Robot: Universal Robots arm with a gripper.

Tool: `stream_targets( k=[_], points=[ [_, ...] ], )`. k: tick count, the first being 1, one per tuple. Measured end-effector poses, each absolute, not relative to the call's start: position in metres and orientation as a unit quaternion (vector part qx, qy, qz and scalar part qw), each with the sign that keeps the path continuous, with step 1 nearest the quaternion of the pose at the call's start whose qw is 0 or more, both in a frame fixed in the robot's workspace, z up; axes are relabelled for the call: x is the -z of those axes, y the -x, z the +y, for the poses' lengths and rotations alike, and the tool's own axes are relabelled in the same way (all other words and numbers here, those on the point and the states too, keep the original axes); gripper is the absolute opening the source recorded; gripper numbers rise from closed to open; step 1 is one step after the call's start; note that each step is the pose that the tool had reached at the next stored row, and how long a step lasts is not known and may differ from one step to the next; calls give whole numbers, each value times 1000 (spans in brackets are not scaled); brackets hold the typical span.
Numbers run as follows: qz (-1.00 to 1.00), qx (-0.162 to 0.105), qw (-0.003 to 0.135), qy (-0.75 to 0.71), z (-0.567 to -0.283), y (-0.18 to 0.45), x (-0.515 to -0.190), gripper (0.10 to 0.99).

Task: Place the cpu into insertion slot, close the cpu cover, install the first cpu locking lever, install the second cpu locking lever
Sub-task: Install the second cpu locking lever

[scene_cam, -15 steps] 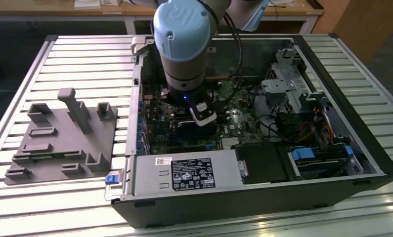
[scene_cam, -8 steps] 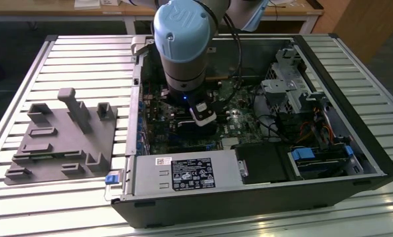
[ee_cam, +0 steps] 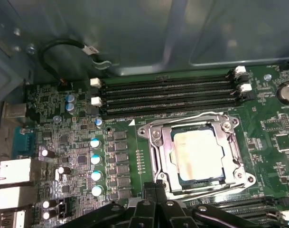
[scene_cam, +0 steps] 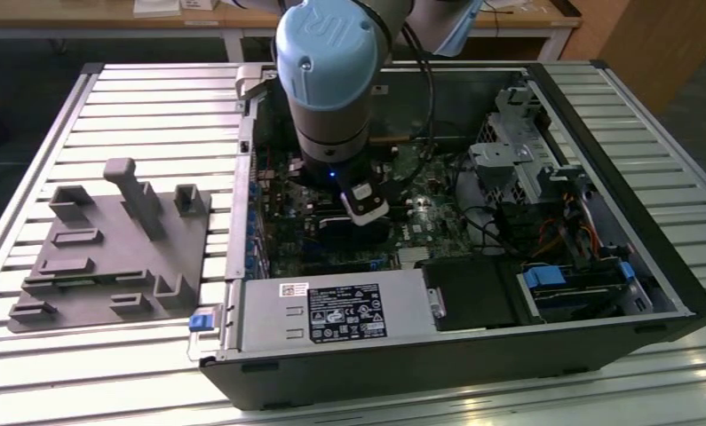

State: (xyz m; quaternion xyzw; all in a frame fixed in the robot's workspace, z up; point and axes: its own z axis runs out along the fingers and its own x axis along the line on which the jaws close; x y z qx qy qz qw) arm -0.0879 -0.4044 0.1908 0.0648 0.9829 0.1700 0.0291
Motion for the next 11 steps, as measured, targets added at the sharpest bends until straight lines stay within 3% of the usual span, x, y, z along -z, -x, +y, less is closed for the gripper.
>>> stream_targets(
  k=[11],
  points=[
    [983,-168,31,-64,-405,88,-214,106]
  ],
)
